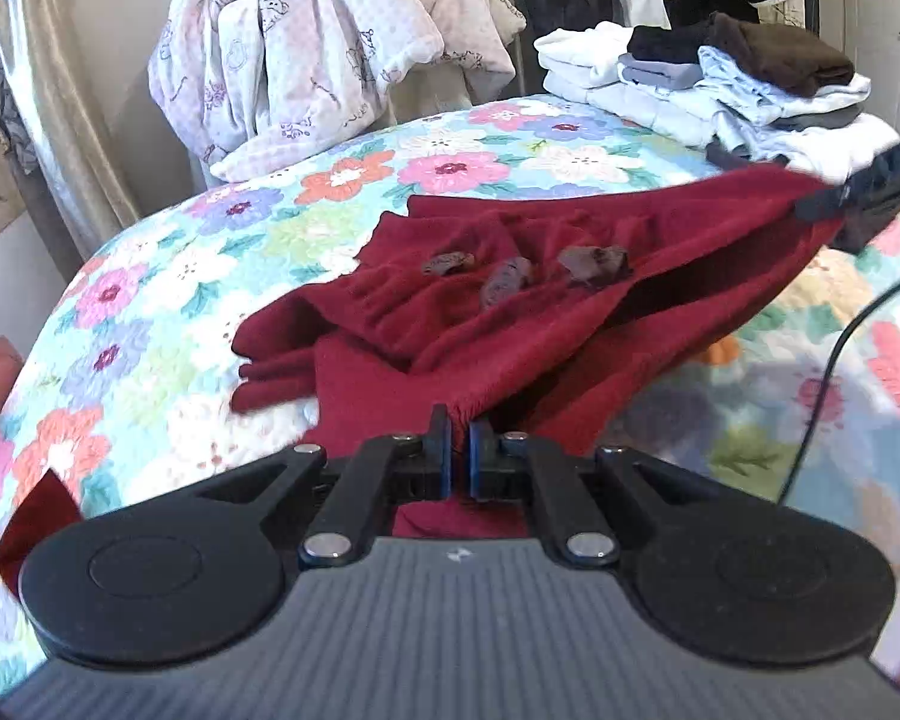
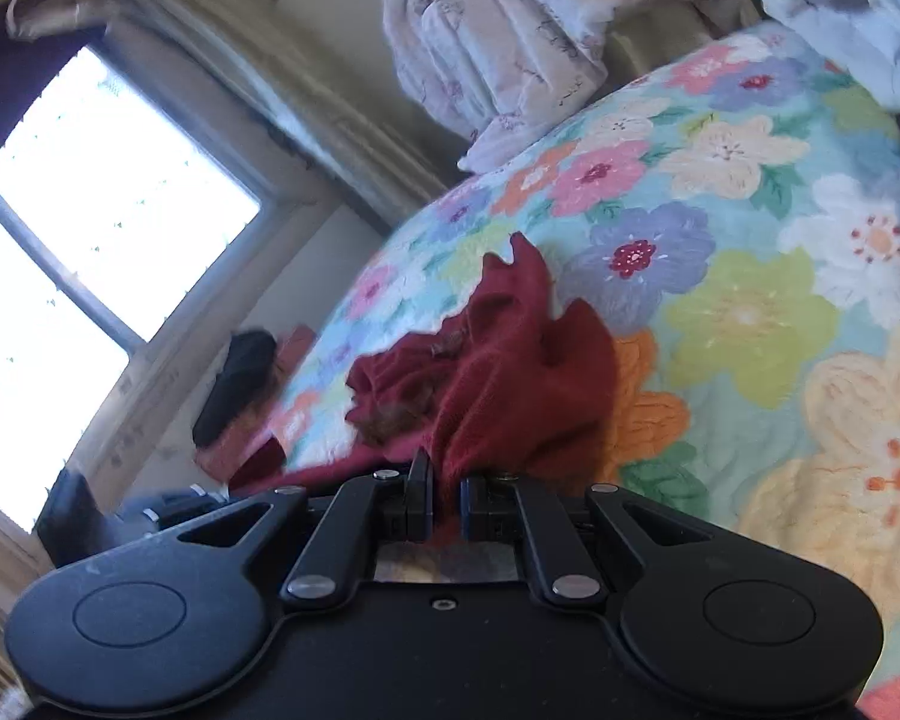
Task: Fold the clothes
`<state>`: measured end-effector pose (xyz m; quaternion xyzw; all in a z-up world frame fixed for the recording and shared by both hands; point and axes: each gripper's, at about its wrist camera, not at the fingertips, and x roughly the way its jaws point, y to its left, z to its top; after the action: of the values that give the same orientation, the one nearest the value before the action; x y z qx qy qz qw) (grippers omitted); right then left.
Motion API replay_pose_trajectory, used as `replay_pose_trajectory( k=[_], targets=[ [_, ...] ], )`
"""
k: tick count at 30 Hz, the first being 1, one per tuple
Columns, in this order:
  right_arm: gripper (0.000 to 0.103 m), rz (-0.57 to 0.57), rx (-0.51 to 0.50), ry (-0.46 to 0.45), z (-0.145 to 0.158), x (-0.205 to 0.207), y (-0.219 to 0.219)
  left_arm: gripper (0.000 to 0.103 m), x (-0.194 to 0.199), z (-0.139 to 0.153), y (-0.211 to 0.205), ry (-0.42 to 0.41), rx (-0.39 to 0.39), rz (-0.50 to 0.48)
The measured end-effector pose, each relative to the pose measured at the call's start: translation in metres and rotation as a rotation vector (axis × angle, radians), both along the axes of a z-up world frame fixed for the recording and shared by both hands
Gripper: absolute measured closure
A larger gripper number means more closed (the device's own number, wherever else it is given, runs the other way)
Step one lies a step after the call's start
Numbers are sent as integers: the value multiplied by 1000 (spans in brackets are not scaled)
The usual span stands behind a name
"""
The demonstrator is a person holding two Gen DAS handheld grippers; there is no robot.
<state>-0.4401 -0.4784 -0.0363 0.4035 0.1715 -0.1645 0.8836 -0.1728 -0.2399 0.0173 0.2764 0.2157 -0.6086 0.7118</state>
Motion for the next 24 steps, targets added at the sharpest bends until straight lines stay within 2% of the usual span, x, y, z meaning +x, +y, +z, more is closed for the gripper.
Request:
replay_pose_trajectory(
  k=[3,5,8,10,12,13,15,17,20,22,23,24],
  targets=[
    [93,33,-5,102,-11,3,12,99,-13,-8,11,44,44,-29],
    [93,42,-34,174,-22,9,20,99,-18,-19,16,43,73,-30],
    [93,68,-61,172,-26,16,27,99,-17,-28,25,74,89,-5],
    [93,132,-87,142,-16,20,34,99,-15,-30,28,94,86,-9],
    [93,235,-100,176,-13,30,38,99,-25,-34,19,37,112,-89],
    [91,248,-60,206,-16,34,37,98,-29,-36,14,8,130,-128],
    [88,204,6,238,-26,37,34,98,-34,-38,4,-28,167,-164],
    [88,184,26,240,-32,38,30,95,-37,-39,-4,-52,204,-195],
    [86,147,67,202,-30,25,25,92,-25,-26,0,58,206,-186],
    [78,128,76,191,-24,14,20,88,-10,-8,8,171,159,-171],
    [77,113,71,191,-20,7,17,83,-4,1,11,219,133,-161],
    [72,97,67,189,-15,1,14,77,2,10,13,248,101,-144]
  ],
)
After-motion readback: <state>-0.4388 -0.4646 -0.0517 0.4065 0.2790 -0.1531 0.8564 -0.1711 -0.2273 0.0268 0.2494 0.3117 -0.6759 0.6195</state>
